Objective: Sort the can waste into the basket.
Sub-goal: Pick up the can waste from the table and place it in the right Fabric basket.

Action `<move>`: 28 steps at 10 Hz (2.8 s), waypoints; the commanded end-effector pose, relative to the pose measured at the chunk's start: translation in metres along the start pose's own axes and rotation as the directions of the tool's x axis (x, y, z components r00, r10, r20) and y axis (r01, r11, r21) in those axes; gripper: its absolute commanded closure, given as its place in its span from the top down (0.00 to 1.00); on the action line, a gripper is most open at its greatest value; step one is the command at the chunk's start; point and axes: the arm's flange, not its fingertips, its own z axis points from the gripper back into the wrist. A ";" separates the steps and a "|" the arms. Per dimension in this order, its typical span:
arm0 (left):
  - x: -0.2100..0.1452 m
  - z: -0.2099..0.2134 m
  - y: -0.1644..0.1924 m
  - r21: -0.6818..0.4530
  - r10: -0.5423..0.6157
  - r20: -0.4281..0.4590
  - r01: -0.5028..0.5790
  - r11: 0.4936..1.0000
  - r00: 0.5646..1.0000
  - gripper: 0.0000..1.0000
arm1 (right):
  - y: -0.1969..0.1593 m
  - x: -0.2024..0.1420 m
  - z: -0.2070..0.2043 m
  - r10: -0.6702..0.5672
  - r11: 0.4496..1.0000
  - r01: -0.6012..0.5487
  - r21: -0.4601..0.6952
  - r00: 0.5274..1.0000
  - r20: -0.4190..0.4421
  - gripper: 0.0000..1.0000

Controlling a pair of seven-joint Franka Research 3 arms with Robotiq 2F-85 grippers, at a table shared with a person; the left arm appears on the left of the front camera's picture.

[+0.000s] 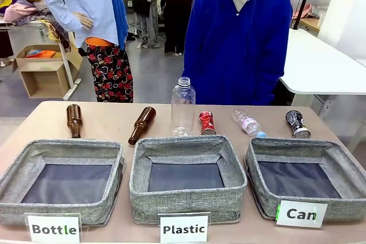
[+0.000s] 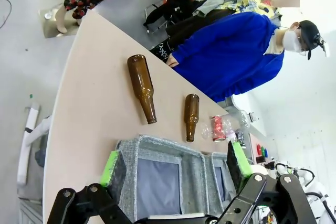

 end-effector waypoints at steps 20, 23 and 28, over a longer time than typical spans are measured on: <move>0.003 -0.001 0.002 -0.018 -0.007 0.013 0.007 1.000 1.000 1.00 | 0.176 -0.064 -0.379 0.415 0.625 -0.685 -0.375 0.698 -0.584 1.00; 0.007 0.036 -0.011 -0.011 -0.045 0.049 0.046 0.999 0.998 1.00 | 0.174 -0.052 -0.430 0.376 0.618 -0.667 -0.417 0.716 -0.588 1.00; -0.043 0.141 -0.070 -0.089 -0.208 -0.035 0.204 0.975 0.977 1.00 | 0.155 -0.028 -0.510 0.288 0.619 -0.591 -0.517 0.784 -0.550 1.00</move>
